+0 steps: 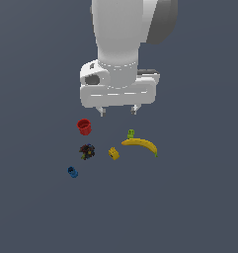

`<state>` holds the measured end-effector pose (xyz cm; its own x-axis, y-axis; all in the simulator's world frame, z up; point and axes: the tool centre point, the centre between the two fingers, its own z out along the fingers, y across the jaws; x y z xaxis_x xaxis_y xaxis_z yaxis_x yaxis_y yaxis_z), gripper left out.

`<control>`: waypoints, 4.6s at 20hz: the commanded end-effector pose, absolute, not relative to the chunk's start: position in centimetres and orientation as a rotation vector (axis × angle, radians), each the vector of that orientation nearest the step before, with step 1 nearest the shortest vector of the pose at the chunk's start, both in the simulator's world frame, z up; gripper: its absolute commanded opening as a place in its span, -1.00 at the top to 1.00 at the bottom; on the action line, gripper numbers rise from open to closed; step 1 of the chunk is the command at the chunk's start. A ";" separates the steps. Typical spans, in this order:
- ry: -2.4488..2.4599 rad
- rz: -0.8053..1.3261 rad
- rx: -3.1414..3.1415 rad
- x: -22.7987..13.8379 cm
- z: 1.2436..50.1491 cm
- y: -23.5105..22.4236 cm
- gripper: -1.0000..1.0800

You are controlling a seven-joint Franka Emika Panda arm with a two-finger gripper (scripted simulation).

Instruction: Pick up a designated object from a clutter of objects.

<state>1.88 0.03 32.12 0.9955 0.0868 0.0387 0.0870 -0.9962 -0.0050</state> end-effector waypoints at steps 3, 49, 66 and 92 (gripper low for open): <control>-0.190 -0.054 -3.128 3.6 30.2 -1.8 -0.92; -0.652 0.000 -3.073 10.6 5.3 -20.3 -0.92; -0.654 0.000 -3.073 10.7 4.3 -20.4 1.00; -0.655 0.000 -3.072 4.1 12.6 -14.7 1.00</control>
<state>4.84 -15.30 11.64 0.9132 0.4075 -0.0004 0.4075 -0.9132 -0.0011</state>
